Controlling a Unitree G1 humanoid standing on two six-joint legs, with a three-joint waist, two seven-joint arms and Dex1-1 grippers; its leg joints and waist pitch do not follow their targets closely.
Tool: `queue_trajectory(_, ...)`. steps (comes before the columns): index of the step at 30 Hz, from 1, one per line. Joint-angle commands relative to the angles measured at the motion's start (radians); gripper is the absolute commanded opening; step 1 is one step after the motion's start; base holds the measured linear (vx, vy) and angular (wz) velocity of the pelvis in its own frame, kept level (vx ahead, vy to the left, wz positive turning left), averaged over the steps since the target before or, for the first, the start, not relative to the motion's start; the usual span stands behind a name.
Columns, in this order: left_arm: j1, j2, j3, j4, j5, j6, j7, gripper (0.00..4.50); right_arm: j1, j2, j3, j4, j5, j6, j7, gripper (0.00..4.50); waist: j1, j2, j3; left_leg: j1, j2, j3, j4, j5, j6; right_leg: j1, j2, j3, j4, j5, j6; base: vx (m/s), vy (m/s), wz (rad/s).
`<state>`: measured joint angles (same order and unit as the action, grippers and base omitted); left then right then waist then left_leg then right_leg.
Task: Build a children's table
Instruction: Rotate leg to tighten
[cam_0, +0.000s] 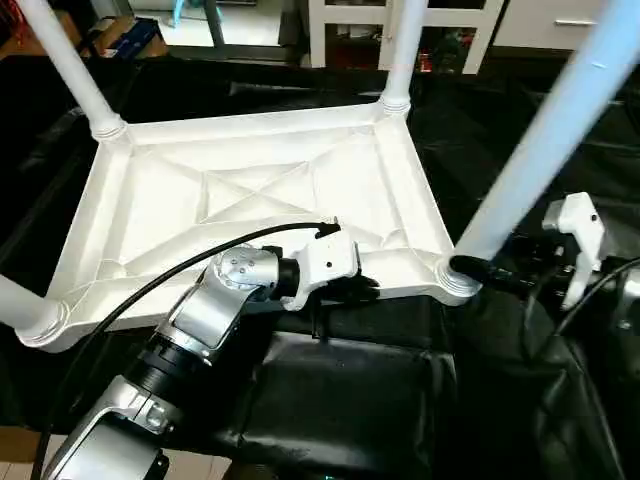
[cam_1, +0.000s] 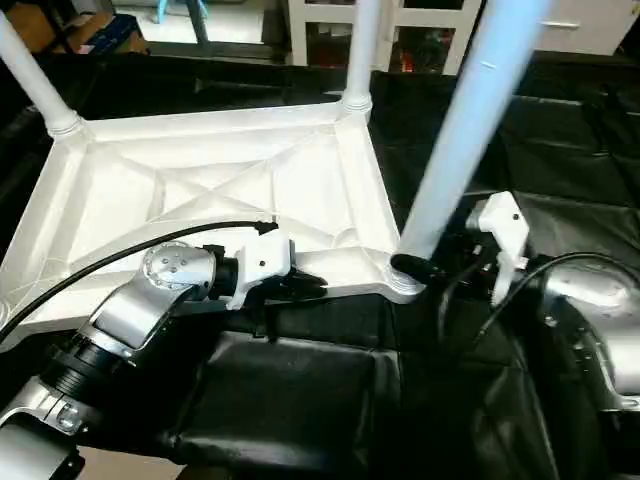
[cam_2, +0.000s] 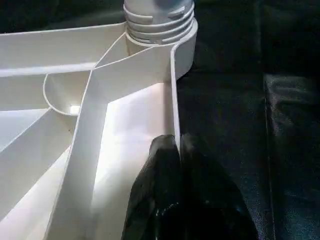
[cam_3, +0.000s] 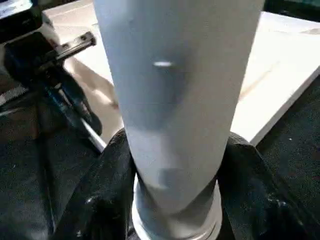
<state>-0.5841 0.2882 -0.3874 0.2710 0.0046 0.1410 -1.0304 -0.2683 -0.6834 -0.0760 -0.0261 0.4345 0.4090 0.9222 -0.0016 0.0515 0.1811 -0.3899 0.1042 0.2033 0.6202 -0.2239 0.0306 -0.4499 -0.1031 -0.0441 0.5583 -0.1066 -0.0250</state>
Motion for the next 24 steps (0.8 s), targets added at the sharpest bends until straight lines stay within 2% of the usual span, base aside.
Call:
queue_trajectory(1, 0.014, -0.011, -0.031, -0.011, 0.019, 0.016, -0.001, 0.00, -0.008, 0.018, 0.004, 0.068, -0.065, 0.063, -0.139, 1.96, -0.001, -0.025, -0.071, 0.010, 0.116, -0.066, -0.099, -0.178, 0.133, 0.060, -0.070, 0.042, -0.063, -0.428, -0.234, 0.000, 0.000, 0.00)
queue_trajectory(2, 0.002, -0.039, -0.031, -0.017, 0.022, 0.054, 0.031, 0.00, -0.046, 0.102, -0.015, 0.112, -0.104, 0.131, -0.318, 1.94, -0.005, -0.026, -0.070, 0.017, 0.116, -0.065, -0.098, -0.197, 0.118, 0.056, -0.071, 0.044, -0.068, -0.460, -0.222, 0.000, 0.000, 0.00)
queue_trajectory(4, -0.003, -0.050, -0.030, -0.018, 0.024, 0.067, 0.045, 0.00, -0.062, 0.135, -0.025, 0.130, -0.116, 0.161, -0.388, 1.91, -0.018, -0.022, -0.068, 0.009, 0.110, -0.071, -0.100, -0.208, 0.087, 0.056, -0.069, 0.040, -0.068, -0.490, -0.213, 0.000, 0.000, 0.00)
queue_trajectory(5, -0.015, -0.076, -0.037, -0.022, 0.029, 0.086, 0.064, 0.00, -0.099, 0.212, -0.056, 0.189, -0.168, 0.163, -0.570, 1.91, -0.023, -0.025, -0.067, 0.005, 0.111, -0.076, -0.103, -0.241, 0.065, 0.061, -0.072, 0.037, -0.069, -0.536, -0.191, 0.000, 0.000, 0.00)
queue_trajectory(7, -0.031, -0.108, -0.045, -0.013, 0.036, 0.094, 0.089, 0.00, -0.147, 0.296, -0.101, 0.265, -0.214, 0.105, -0.766, 1.91, -0.034, -0.021, -0.065, 0.006, 0.108, -0.080, -0.105, -0.278, 0.032, 0.053, -0.071, 0.034, -0.074, -0.574, -0.171, 0.000, 0.000, 0.00)
queue_trajectory(8, -0.034, -0.112, -0.046, -0.009, 0.037, 0.093, 0.092, 0.00, -0.155, 0.308, -0.102, 0.277, -0.219, 0.094, -0.786, 1.91, -0.043, -0.019, -0.067, 0.009, 0.106, -0.082, -0.107, -0.308, 0.006, 0.051, -0.071, 0.030, -0.077, -0.581, -0.162, 0.000, 0.000, 0.00)
queue_trajectory(9, -0.047, -0.132, -0.050, 0.006, 0.041, 0.088, 0.108, 0.00, -0.190, 0.358, -0.111, 0.330, -0.235, 0.052, -0.874, 1.91, -0.048, -0.015, -0.072, 0.010, 0.108, -0.083, -0.107, -0.309, -0.001, 0.053, -0.073, 0.029, -0.077, -0.533, -0.169, 0.000, 0.000, 0.00)
queue_trajectory(10, -0.051, -0.137, -0.051, 0.010, 0.042, 0.086, 0.113, 0.00, -0.199, 0.372, -0.112, 0.344, -0.239, 0.043, -0.895, 1.91, -0.055, -0.015, -0.071, 0.002, 0.109, -0.085, -0.110, -0.308, -0.001, 0.058, -0.070, 0.027, -0.072, -0.476, -0.183, 0.000, 0.000, 0.00)
queue_trajectory(11, -0.056, -0.141, -0.050, 0.019, 0.043, 0.084, 0.117, 0.00, -0.215, 0.387, -0.108, 0.366, -0.238, 0.026, -0.905, 1.90, -0.055, -0.014, -0.072, 0.004, 0.110, -0.084, -0.110, -0.305, 0.001, 0.060, -0.070, 0.028, -0.071, -0.447, -0.192, 0.000, 0.000, 0.00)
queue_trajectory(12, -0.060, -0.144, -0.049, 0.025, 0.045, 0.083, 0.121, 0.00, -0.226, 0.398, -0.104, 0.379, -0.238, 0.015, -0.912, 1.89, -0.055, -0.017, -0.075, 0.011, 0.109, -0.077, -0.108, -0.301, 0.012, 0.054, -0.070, 0.031, -0.071, -0.399, -0.211, 0.000, 0.000, 0.00)
queue_trajectory(13, -0.067, -0.146, -0.044, 0.039, 0.054, 0.077, 0.131, 0.00, -0.252, 0.413, -0.074, 0.413, -0.235, 0.014, -0.880, 1.89, -0.058, -0.016, -0.075, 0.008, 0.106, -0.074, -0.106, -0.294, 0.025, 0.059, -0.070, 0.032, -0.068, -0.367, -0.232, 0.000, 0.000, 0.00)
queue_trajectory(17, -0.071, -0.133, -0.034, 0.048, 0.065, 0.076, 0.136, 0.00, -0.271, 0.415, -0.027, 0.397, -0.230, -0.014, -0.774, 1.89, -0.055, -0.019, -0.079, 0.011, 0.109, -0.069, -0.103, -0.260, 0.058, 0.063, -0.073, 0.033, -0.067, -0.350, -0.247, 0.000, 0.000, 0.00)
queue_trajectory(19, -0.068, -0.124, -0.029, 0.047, 0.067, 0.075, 0.135, 0.00, -0.269, 0.402, -0.010, 0.373, -0.233, -0.041, -0.730, 1.89, -0.055, -0.018, -0.083, 0.011, 0.111, -0.069, -0.102, -0.230, 0.070, 0.065, -0.070, 0.032, -0.061, -0.306, -0.259, 0.000, 0.000, 0.00)
queue_trajectory(20, -0.062, -0.109, -0.021, 0.047, 0.069, 0.071, 0.135, 0.00, -0.256, 0.366, 0.017, 0.325, -0.237, -0.083, -0.650, 2.58, -0.054, -0.020, -0.086, 0.011, 0.111, -0.067, -0.100, -0.204, 0.085, 0.067, -0.071, 0.033, -0.056, -0.268, -0.270, 0.000, 0.000, 0.00)
queue_trajectory(21, -0.054, -0.092, -0.018, 0.045, 0.069, 0.058, 0.127, 0.00, -0.240, 0.333, 0.021, 0.279, -0.218, -0.092, -0.585, 2.58, -0.051, -0.023, -0.089, 0.013, 0.112, -0.064, -0.097, -0.179, 0.107, 0.069, -0.069, 0.032, -0.053, -0.226, -0.278, 0.000, 0.000, 0.00)
queue_trajectory(22, -0.054, -0.092, -0.018, 0.045, 0.069, 0.058, 0.127, 0.00, -0.240, 0.333, 0.021, 0.279, -0.218, -0.092, -0.585, 2.63, -0.041, -0.020, -0.091, 0.023, 0.114, -0.059, -0.093, -0.136, 0.132, 0.063, -0.069, 0.035, -0.050, -0.179, -0.298, 0.000, 0.000, 0.00)
queue_trajectory(23, -0.045, -0.072, -0.016, 0.043, 0.067, 0.042, 0.115, 0.00, -0.222, 0.292, 0.019, 0.233, -0.189, -0.094, -0.512, 2.77, -0.038, -0.018, -0.091, 0.026, 0.115, -0.056, -0.092, -0.117, 0.142, 0.059, -0.066, 0.036, -0.047, -0.158, -0.308, 0.000, 0.000, 0.00)
queue_trajectory(24, -0.040, -0.064, -0.014, 0.041, 0.065, 0.036, 0.108, 0.00, -0.212, 0.273, 0.017, 0.212, -0.175, -0.088, -0.479, 2.93, -0.030, -0.021, -0.095, 0.027, 0.113, -0.054, -0.087, -0.083, 0.169, 0.064, -0.065, 0.035, -0.041, -0.119, -0.320, 0.000, 0.000, 0.00)
